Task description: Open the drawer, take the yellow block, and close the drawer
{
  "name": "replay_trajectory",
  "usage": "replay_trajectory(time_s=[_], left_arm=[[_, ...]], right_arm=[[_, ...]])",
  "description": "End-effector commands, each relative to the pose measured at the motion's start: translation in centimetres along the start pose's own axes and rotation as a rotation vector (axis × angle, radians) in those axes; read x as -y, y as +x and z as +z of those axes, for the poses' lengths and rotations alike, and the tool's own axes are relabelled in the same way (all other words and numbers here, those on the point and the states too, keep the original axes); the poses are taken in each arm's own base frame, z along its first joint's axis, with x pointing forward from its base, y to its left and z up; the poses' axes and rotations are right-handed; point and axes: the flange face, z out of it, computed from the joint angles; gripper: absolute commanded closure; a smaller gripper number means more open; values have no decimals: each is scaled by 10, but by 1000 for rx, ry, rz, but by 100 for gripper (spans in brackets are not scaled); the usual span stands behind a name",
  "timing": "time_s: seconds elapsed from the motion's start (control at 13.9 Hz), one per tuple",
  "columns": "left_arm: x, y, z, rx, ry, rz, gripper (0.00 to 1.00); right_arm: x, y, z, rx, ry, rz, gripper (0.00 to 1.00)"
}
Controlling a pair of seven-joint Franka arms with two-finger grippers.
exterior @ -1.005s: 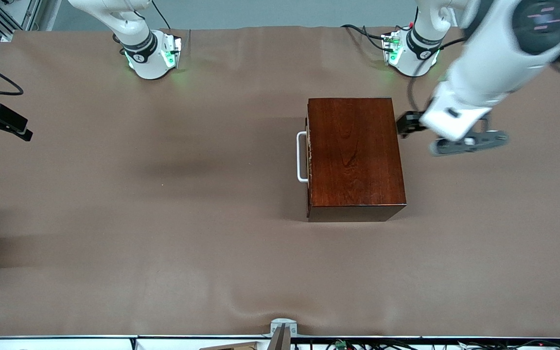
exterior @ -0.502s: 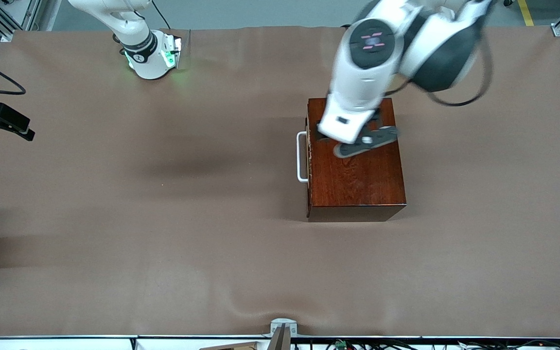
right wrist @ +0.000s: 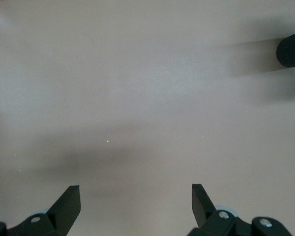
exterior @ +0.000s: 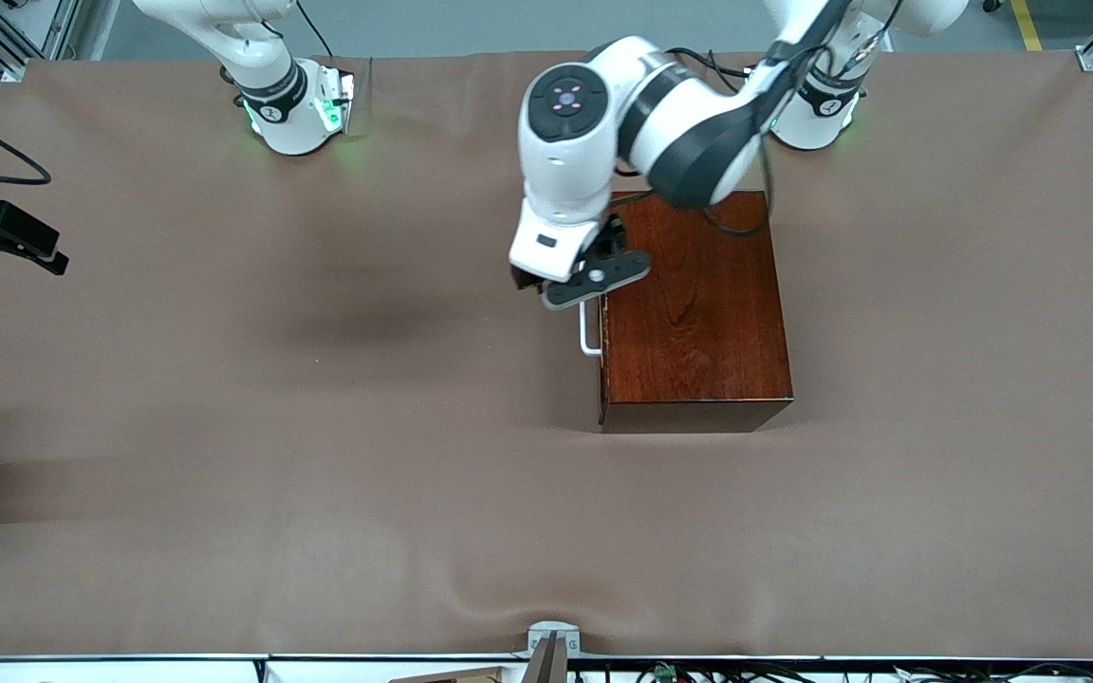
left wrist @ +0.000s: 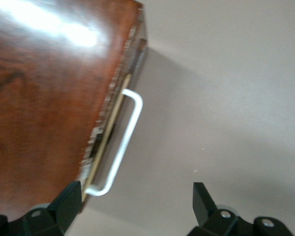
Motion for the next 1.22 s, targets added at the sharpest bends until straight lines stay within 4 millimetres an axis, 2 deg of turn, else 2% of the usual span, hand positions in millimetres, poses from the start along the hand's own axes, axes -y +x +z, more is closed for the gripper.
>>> replay_trajectory(time_s=[0.0, 0.14, 0.29, 0.43, 0.57, 0.93, 1.15], left_arm=[[-28, -17, 23, -70, -24, -22, 0], [-42, -36, 45, -113, -32, -35, 0], [-44, -50, 57, -125, -5, 1, 0], [-44, -52, 66, -166, 34, 85, 0], [-39, -54, 85, -150, 100, 133, 0], [-27, -52, 103, -123, 221, 259, 0], [-25, -47, 131, -103, 261, 311, 0]], right_arm=[[-1, -5, -6, -3, -5, -10, 0], [-1, -5, -6, -3, -5, -9, 0], [-1, -5, -6, -3, -5, -10, 0], [-1, -5, -6, -3, -5, -10, 0], [-1, -5, -6, -2, -5, -9, 0], [0, -5, -6, -3, -5, -10, 0], [0, -5, -6, -2, -5, -10, 0]])
